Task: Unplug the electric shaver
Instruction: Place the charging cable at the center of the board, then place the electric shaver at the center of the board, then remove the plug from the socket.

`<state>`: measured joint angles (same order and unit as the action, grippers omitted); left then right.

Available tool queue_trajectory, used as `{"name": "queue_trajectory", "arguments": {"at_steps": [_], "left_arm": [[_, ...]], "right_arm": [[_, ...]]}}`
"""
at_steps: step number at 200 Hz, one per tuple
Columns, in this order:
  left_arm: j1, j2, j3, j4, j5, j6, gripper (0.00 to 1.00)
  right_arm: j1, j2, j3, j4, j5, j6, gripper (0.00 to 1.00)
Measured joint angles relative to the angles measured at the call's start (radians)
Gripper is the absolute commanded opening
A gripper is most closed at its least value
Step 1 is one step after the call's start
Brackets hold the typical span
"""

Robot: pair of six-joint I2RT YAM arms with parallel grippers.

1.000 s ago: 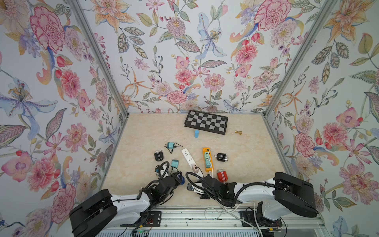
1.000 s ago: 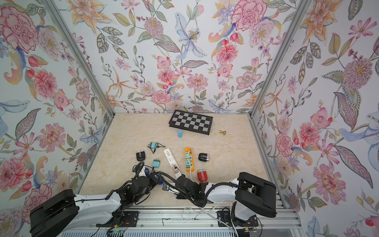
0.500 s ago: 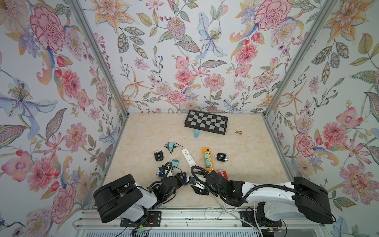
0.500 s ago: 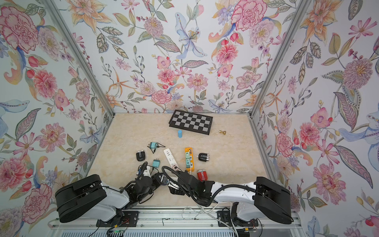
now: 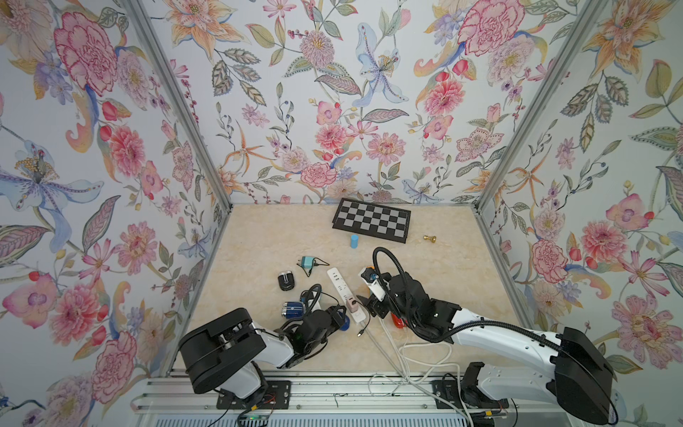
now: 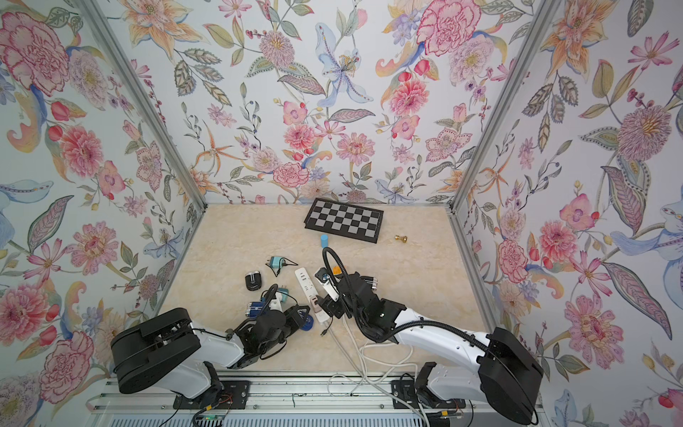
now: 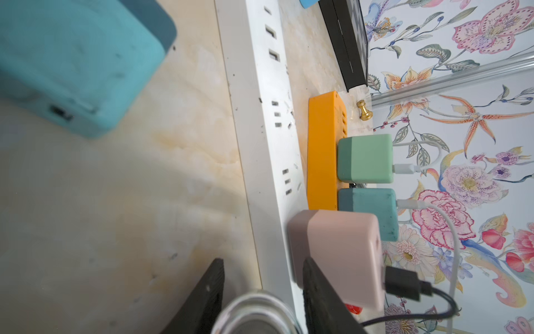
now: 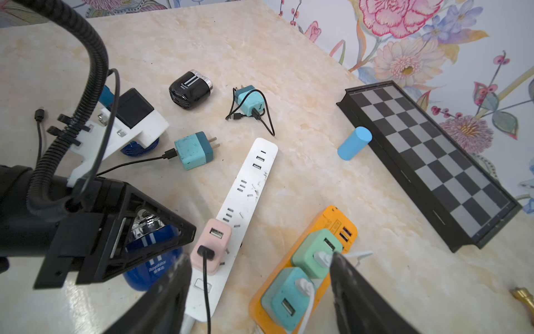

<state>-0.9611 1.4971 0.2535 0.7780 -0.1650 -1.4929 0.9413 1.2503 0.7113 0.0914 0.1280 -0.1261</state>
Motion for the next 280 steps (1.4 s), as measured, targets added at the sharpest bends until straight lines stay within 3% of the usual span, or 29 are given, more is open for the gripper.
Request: {"name": "queue_trajectory", "arguments": {"at_steps": [15,85,133,165,217,252,280], "left_arm": [[-0.012,-0.019,0.030,-0.084,-0.008,0.018,0.61],[-0.044,-0.113,0.169,-0.522,-0.100,0.064,0.75],[-0.037,-0.354,0.186,-0.781,-0.193,0.125,0.78],[0.074,-0.480,0.195,-0.841,-0.202,0.207,0.78],[0.260,-0.459,0.286,-0.863,-0.125,0.354,0.78],[0.294,-0.410,0.302,-0.845,-0.074,0.406,0.78],[0.294,-0.375,0.304,-0.806,-0.045,0.431,0.78]], "right_arm": [[-0.009,0.019,0.007,-0.018,-0.020,0.017,0.77],[-0.013,0.092,0.046,-0.067,-0.091,0.103,0.77],[0.008,0.184,0.135,-0.112,-0.090,0.169,0.75],[0.038,0.276,0.229,-0.185,-0.067,0.223,0.73],[0.074,0.389,0.339,-0.318,0.017,0.319,0.68],[0.072,0.443,0.368,-0.374,0.060,0.344,0.67],[0.062,0.466,0.374,-0.397,0.063,0.345,0.55]]}}
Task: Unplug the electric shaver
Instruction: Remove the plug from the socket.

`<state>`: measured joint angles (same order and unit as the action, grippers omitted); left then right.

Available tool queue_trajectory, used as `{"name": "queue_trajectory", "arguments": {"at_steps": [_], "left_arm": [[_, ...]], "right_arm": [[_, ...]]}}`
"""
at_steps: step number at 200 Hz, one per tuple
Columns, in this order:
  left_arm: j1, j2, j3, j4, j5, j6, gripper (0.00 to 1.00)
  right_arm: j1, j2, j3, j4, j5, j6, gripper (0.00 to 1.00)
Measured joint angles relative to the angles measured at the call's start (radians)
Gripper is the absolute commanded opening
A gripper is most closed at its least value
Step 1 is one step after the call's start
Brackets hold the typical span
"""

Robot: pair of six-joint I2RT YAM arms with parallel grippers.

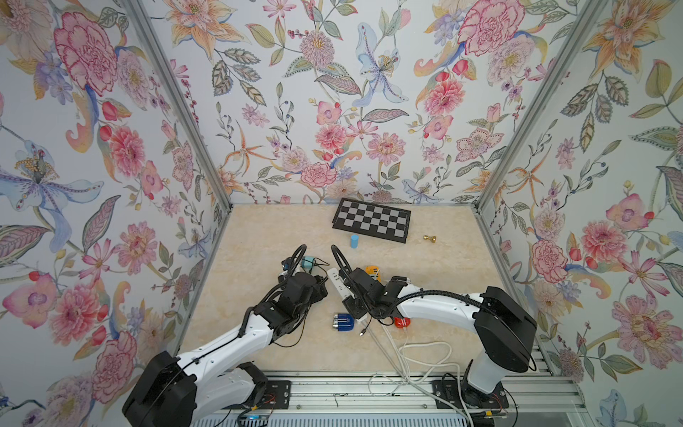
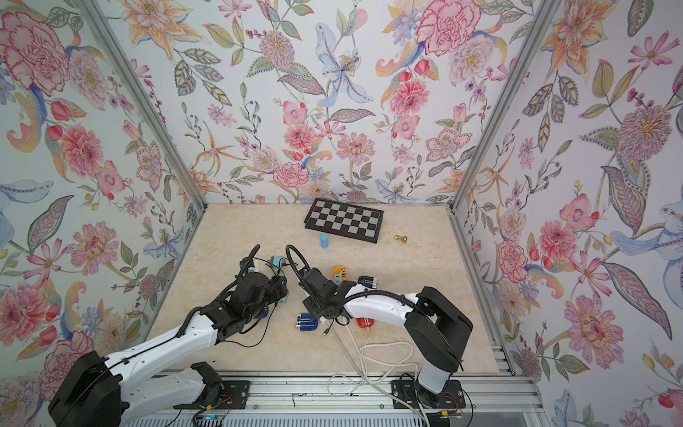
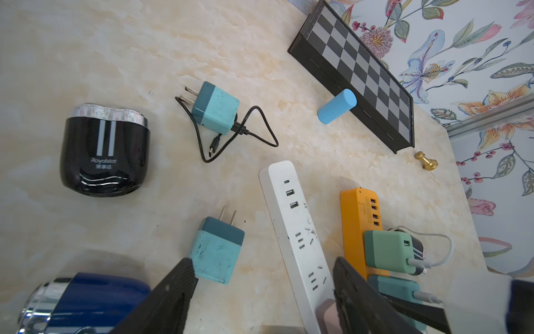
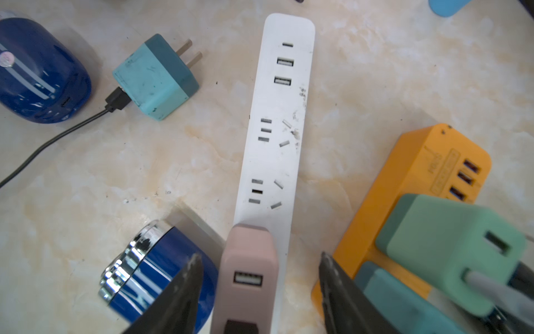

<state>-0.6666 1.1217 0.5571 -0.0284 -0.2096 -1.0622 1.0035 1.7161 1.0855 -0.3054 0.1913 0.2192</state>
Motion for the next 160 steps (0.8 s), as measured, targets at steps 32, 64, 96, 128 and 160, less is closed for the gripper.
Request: {"name": "queue_trajectory", "arguments": {"at_steps": [32,64,96,128,160], "left_arm": [[0.001,0.035,0.000,0.033,0.020,0.010,0.78],[0.015,0.099,0.012,0.089,0.040,0.024,0.78],[0.027,0.220,0.052,0.167,0.084,0.050,0.76],[0.064,0.296,0.052,0.267,0.148,0.053,0.73],[0.124,0.354,0.045,0.381,0.207,0.054,0.69]], "right_arm": [[-0.010,0.006,0.008,-0.006,-0.013,0.000,0.43],[-0.010,0.007,0.008,-0.006,-0.026,-0.005,0.35],[-0.010,0.008,0.008,-0.007,-0.029,-0.015,0.26],[-0.012,0.008,0.008,-0.007,-0.030,-0.029,0.21],[-0.018,0.008,0.008,-0.007,-0.040,-0.051,0.20]]}}
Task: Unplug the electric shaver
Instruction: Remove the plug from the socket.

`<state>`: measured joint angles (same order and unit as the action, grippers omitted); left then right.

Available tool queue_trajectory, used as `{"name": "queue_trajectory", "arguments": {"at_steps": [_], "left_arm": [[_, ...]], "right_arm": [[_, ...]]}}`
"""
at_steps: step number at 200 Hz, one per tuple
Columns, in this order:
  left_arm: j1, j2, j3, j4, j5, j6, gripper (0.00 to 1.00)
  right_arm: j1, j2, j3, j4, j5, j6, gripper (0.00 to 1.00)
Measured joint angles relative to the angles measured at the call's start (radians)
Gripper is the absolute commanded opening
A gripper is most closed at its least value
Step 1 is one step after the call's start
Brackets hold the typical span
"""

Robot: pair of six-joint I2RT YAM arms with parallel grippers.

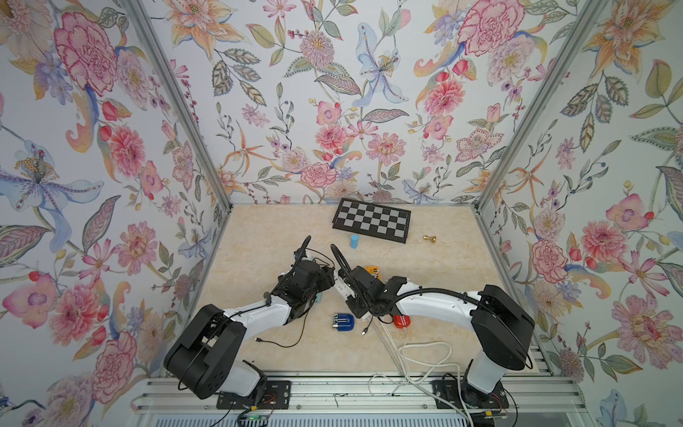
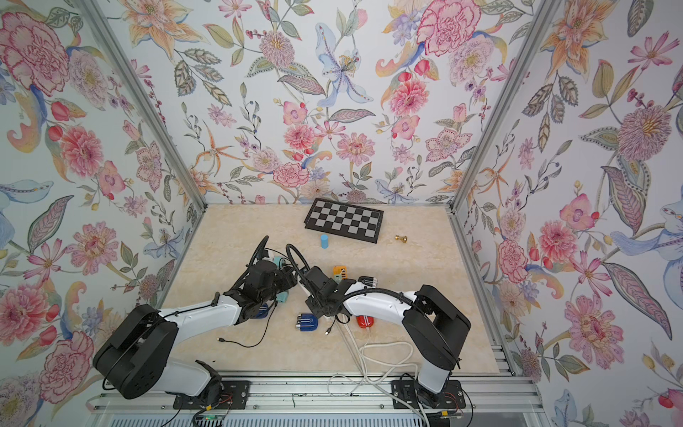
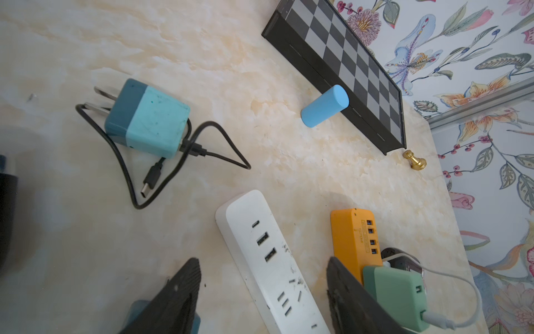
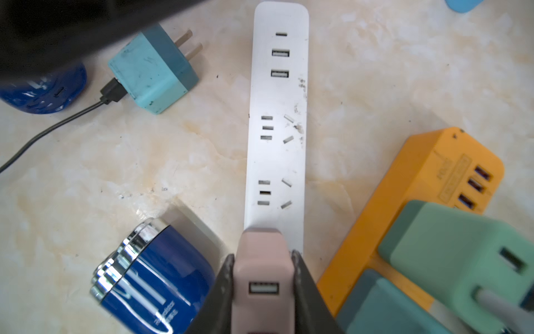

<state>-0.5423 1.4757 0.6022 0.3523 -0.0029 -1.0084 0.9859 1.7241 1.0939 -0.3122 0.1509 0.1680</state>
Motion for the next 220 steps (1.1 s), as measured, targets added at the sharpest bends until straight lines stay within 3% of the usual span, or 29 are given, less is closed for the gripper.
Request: {"name": "queue_trajectory", "arguments": {"at_steps": [55,101,175,220], "left_arm": [[0.015,0.164,0.078,0.014,0.060,0.018,0.68],[0.022,0.219,0.241,-0.158,0.060,-0.015,0.68],[0.025,0.294,0.414,-0.375,0.109,-0.166,0.70],[0.026,0.299,0.514,-0.598,0.049,-0.233,0.72]], "right_arm": [[-0.006,0.000,0.000,0.002,-0.012,-0.032,0.16],[-0.006,0.000,0.000,0.005,-0.012,-0.049,0.16],[-0.006,0.004,0.000,0.015,-0.011,-0.072,0.16],[-0.006,0.005,0.000,0.018,-0.011,-0.079,0.16]]}}
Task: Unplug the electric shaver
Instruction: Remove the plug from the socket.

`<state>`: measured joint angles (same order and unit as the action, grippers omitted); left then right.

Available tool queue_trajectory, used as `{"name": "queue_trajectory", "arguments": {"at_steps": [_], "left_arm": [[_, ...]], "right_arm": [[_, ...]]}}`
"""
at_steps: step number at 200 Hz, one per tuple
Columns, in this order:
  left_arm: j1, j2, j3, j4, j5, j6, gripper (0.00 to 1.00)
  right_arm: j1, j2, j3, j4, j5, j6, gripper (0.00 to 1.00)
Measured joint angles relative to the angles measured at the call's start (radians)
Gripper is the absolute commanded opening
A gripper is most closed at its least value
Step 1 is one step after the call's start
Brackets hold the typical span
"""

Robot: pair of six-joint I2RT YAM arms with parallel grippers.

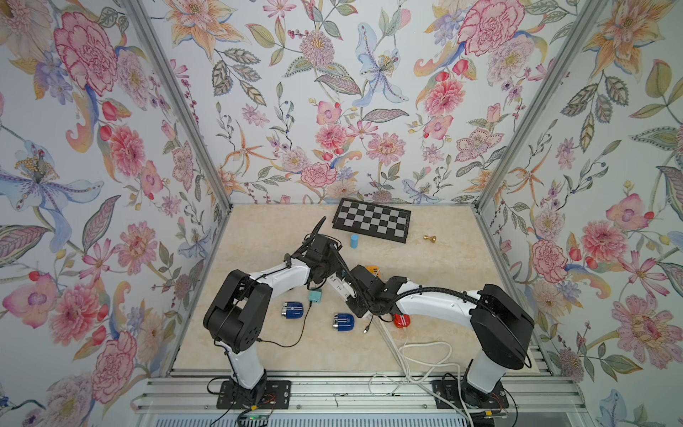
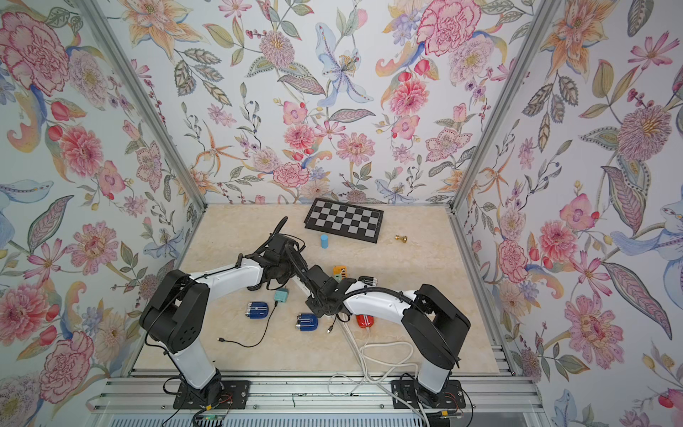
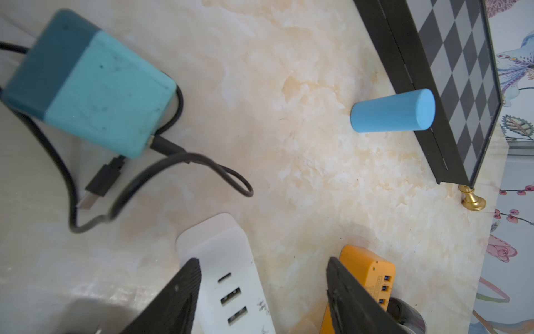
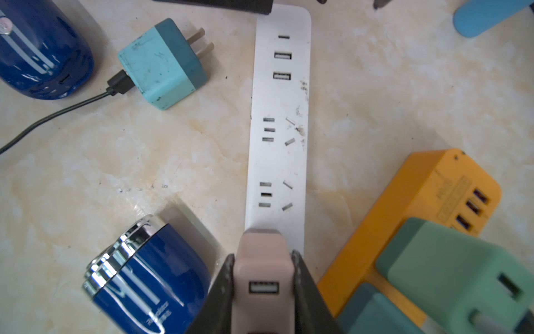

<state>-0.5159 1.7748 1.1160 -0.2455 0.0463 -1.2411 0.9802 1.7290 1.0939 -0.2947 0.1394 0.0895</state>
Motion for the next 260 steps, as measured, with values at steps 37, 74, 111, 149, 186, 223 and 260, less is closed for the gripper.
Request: {"name": "queue_trajectory", "arguments": {"at_steps": [37,74,111,149,186,223,260], "left_arm": [[0.000,0.051,0.106,-0.130,0.000,-0.058,0.72],[0.000,0.123,0.187,-0.204,0.006,-0.084,0.71],[0.000,0.127,0.194,-0.216,0.006,-0.111,0.70],[-0.002,0.124,0.193,-0.246,0.007,-0.150,0.70],[-0.008,0.123,0.193,-0.305,0.003,-0.174,0.70],[-0.014,0.137,0.207,-0.338,0.003,-0.173,0.70],[-0.015,0.184,0.223,-0.338,0.003,-0.167,0.63]], "right_arm": [[0.000,0.000,-0.006,0.015,0.000,-0.003,0.16],[0.000,0.000,-0.010,0.027,0.000,-0.007,0.16],[0.000,0.000,-0.010,0.028,0.000,-0.008,0.16],[0.000,0.000,-0.011,0.031,0.000,-0.013,0.16],[0.000,0.000,-0.015,0.038,-0.001,-0.019,0.16],[0.000,0.000,-0.015,0.038,-0.001,-0.023,0.16],[0.000,0.000,-0.017,0.042,-0.001,-0.023,0.15]]}}
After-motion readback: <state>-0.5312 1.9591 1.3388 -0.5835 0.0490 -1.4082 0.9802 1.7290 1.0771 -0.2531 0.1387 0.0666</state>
